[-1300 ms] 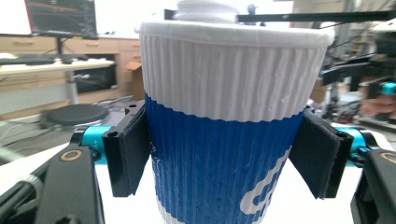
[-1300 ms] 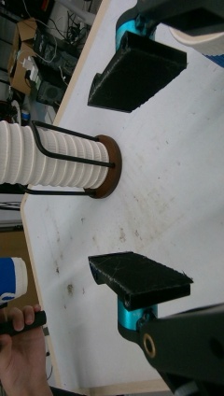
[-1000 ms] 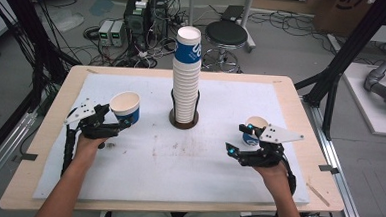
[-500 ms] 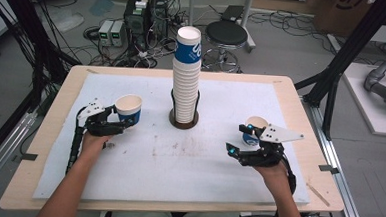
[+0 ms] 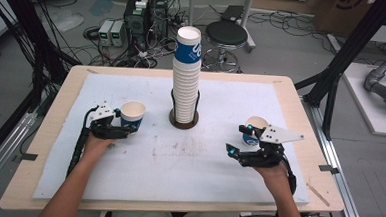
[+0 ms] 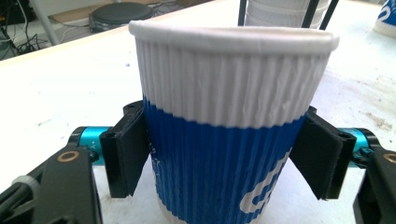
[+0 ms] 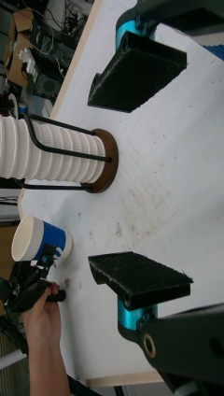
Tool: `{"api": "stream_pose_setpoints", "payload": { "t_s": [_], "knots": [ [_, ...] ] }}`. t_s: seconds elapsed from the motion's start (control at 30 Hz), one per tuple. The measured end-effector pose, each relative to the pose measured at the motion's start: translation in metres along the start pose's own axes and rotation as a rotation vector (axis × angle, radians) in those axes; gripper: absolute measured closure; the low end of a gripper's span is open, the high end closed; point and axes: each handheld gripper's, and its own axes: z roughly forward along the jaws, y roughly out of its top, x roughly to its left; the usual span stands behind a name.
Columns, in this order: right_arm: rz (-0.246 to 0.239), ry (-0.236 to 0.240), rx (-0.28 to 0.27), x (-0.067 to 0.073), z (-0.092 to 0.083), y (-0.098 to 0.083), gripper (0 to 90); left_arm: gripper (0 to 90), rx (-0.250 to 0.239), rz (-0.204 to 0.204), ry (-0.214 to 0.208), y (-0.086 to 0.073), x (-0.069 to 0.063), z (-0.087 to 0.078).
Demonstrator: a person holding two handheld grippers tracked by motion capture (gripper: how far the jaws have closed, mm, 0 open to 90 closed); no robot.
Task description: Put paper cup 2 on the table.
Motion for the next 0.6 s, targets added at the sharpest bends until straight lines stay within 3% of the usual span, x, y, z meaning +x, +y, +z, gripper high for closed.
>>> {"api": "stream_pose_setpoints", "payload": {
  "t_s": [0.3,0.6],
  "knots": [
    [-0.006,-0.003,-0.003,0.002,-0.001,0.001,21.0,25.2,0.038,-0.001,0.015,-0.007,-0.001,-0.015],
    [-0.001,0.003,0.000,0.001,0.000,0.000,21.0,15.9,0.030,-0.052,0.056,-0.009,-0.003,-0.021]
  ]
}}
